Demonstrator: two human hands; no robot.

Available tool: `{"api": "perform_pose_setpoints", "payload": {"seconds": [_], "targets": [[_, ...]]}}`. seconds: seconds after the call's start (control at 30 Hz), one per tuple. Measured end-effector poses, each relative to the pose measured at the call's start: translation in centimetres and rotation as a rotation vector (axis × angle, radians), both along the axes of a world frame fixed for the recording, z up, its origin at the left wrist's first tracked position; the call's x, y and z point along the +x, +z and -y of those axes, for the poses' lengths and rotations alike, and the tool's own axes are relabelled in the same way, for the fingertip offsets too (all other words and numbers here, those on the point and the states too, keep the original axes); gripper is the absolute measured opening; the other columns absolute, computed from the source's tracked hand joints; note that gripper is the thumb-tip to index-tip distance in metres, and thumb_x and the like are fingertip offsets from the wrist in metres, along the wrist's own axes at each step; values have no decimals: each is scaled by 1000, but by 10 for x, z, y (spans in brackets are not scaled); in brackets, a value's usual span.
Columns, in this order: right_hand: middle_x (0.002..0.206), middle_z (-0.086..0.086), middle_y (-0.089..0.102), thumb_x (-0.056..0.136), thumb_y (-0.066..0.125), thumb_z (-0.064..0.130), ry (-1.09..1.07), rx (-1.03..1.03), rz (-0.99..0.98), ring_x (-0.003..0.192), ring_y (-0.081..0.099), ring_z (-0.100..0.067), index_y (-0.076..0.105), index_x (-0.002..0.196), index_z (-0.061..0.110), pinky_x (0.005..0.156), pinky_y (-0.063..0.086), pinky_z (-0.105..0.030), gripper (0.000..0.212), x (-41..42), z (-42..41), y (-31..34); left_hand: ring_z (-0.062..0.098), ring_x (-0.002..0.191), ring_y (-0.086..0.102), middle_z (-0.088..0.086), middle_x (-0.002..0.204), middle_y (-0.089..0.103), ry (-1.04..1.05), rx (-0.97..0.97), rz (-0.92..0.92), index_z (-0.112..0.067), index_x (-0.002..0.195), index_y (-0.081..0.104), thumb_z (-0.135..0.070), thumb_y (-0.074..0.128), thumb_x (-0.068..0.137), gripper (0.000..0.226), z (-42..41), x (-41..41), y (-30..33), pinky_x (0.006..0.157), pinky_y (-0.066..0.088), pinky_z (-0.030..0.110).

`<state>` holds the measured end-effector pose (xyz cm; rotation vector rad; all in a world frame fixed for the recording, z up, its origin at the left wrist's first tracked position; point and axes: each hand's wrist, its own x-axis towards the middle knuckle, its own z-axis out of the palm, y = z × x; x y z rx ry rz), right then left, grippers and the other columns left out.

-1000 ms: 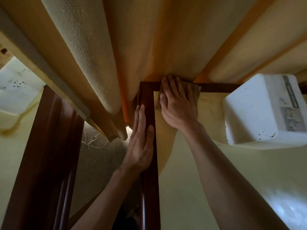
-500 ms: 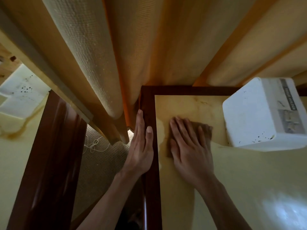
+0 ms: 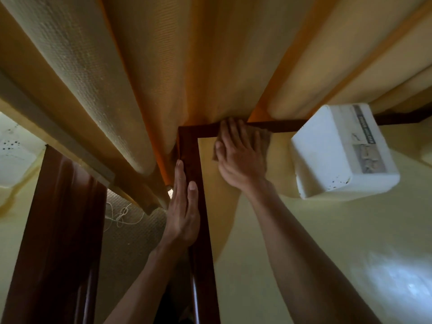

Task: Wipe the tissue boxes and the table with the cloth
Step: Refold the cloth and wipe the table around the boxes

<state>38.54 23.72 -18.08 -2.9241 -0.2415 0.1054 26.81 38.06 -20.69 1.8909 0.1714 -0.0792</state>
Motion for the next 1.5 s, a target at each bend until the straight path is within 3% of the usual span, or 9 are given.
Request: {"api": "perform_pose_setpoints", "payload": {"seconds": [0.27, 0.57, 0.67, 0.93, 1.07, 1.2, 1.33, 1.4, 1.5], "targets": [[172, 9, 2, 110, 21, 47, 135, 54, 1, 158, -8, -10, 8, 165, 28, 128, -2, -49, 59, -76, 4, -1, -3, 153, 3, -16, 169, 2, 3, 25, 7, -32, 162, -2, -57, 18, 104, 66, 1, 2, -4, 127, 14, 35], [173, 7, 0, 109, 16, 45, -186, 8, -41, 159, -6, -16, 2, 165, 27, 126, -6, -51, 60, -21, 44, -4, -4, 152, 2, -14, 169, 0, -1, 30, 7, -28, 162, -3, -49, 21, 109, 62, 4, 2, -3, 128, 13, 35], [172, 2, 12, 108, 22, 42, -89, 29, 12, 159, 3, -20, 13, 164, 23, 125, -2, -54, 60, -3, 2, -2, -6, 152, 0, -13, 169, -1, -5, 25, 18, -27, 162, -2, -45, 21, 110, 60, 3, 0, -2, 127, 10, 32], [173, 5, -2, 110, 16, 46, 332, -35, 3, 159, -6, -16, 6, 165, 25, 127, 1, -52, 59, -49, -22, -5, -6, 152, 4, -15, 169, 3, -20, -98, -38, -32, 162, 1, -57, 19, 102, 67, -5, 7, -4, 128, 12, 36], [173, 7, 0, 111, 16, 47, 295, -7, 12, 158, -8, -13, 5, 165, 27, 127, 3, -51, 58, -75, -10, -5, -4, 151, 6, -16, 168, 3, -74, -136, -115, -36, 161, 0, -60, 24, 100, 70, -17, 6, 3, 127, 13, 33], [172, 7, 1, 112, 19, 45, 167, 49, 18, 158, -11, -12, 8, 165, 26, 128, 0, -51, 57, -114, 2, -6, 7, 153, 13, -8, 169, 8, -77, 61, -116, -32, 162, 0, -56, 28, 103, 69, -13, 3, 18, 124, 21, 33], [171, 9, -7, 112, 19, 45, 22, 63, 0, 157, -17, -11, 3, 164, 27, 127, -9, -47, 58, -152, 19, -5, 13, 154, 16, -1, 168, 19, -20, 279, 74, -19, 157, 34, -28, 59, 101, 62, 1, -6, 30, 119, 23, 28], [171, 10, -8, 110, 17, 47, -36, 83, -9, 156, -18, -10, 2, 164, 29, 127, -11, -44, 59, -167, 26, -4, 15, 153, 23, 1, 161, 35, -37, 312, 213, -16, 135, 60, -17, 70, 92, 44, 8, -10, 32, 114, 24, 21], [171, 7, 10, 108, 20, 48, -91, 210, -17, 159, -1, -13, 22, 163, 27, 128, -1, -47, 59, -175, 34, 3, 9, 141, 40, -4, 143, 54, -134, 313, 280, -17, 112, 71, -14, 70, 88, 24, 18, -9, 40, 109, 29, 12]]}}
